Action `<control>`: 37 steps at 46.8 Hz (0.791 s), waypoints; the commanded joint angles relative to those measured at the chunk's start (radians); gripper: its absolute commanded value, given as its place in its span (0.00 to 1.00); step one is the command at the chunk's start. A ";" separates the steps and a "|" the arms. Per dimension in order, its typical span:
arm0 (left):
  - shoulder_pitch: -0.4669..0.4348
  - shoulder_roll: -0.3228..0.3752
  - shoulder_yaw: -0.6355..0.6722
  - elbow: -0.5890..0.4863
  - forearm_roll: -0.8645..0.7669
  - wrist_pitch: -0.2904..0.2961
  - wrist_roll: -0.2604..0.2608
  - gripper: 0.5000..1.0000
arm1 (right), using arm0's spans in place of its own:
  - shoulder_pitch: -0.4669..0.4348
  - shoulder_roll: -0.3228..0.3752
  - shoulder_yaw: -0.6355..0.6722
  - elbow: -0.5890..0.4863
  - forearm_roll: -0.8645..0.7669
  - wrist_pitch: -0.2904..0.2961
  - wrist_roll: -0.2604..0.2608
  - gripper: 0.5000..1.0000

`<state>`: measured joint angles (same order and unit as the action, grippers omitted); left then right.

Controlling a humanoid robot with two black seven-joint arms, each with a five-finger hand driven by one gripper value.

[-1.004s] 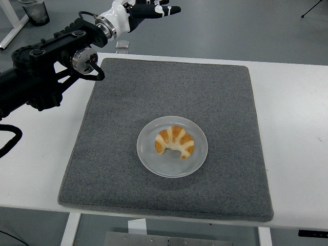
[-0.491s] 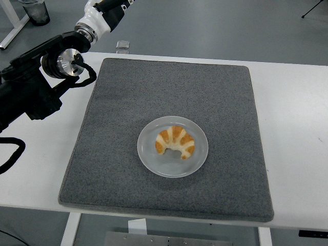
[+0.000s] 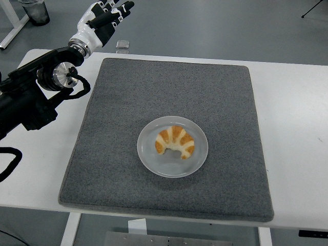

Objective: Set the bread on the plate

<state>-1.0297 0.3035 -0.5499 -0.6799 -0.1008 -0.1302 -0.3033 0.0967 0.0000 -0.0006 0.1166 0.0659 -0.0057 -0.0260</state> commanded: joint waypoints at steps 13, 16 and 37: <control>0.048 -0.003 -0.008 0.097 0.003 -0.103 -0.069 0.98 | 0.002 0.000 0.001 0.000 0.000 0.000 0.000 0.91; 0.062 -0.006 -0.005 0.108 0.004 -0.108 -0.086 0.98 | 0.002 0.000 0.001 0.000 0.000 0.000 0.000 0.90; 0.106 -0.012 -0.004 0.108 0.003 -0.108 -0.097 0.98 | 0.002 0.000 -0.001 0.000 0.000 0.000 -0.002 0.90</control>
<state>-0.9237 0.2915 -0.5534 -0.5718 -0.0980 -0.2378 -0.4005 0.0981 0.0000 0.0001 0.1166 0.0659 -0.0062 -0.0272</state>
